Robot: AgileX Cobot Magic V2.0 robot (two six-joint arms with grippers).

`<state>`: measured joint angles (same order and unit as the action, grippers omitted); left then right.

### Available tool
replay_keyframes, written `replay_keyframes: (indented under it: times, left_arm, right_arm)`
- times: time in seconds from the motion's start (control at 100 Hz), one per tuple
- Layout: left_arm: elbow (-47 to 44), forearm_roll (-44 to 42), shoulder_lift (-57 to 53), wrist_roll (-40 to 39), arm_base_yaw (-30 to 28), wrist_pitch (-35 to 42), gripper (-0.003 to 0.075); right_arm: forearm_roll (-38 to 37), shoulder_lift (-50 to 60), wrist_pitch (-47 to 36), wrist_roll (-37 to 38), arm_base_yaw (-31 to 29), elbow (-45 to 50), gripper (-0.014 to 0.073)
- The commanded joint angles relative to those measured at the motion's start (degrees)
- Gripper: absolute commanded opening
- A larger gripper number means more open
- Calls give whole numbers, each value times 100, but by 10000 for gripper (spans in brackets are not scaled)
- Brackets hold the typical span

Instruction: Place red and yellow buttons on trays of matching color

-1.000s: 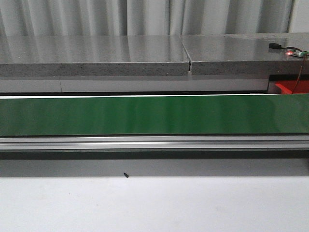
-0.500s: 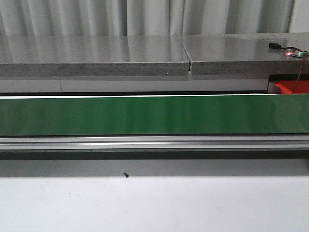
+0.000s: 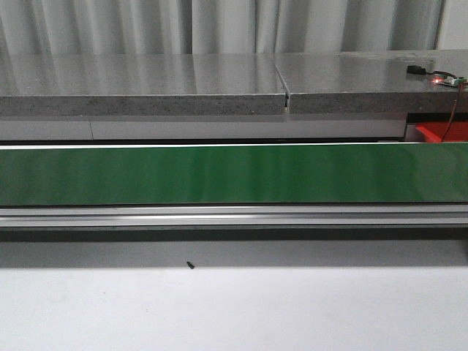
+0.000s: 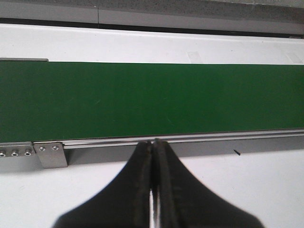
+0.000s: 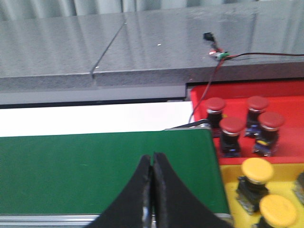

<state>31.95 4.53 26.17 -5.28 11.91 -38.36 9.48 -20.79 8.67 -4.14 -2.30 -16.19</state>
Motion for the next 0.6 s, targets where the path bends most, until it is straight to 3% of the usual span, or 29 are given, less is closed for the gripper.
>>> replay_keyframes:
  times: [0.0, 0.13, 0.59]
  left_arm:
    - [159, 46, 24, -35, 41, 376, -19]
    - [159, 46, 24, -35, 41, 376, -19]
    - [159, 46, 24, -35, 41, 376, -19]
  right_arm:
    - [-594, 160, -504, 471, -113, -48, -67]
    - [-1192, 490, -867, 947, -135, 243, -67]
    - [-1296, 1698, -1296, 944, -135, 1559, -67]
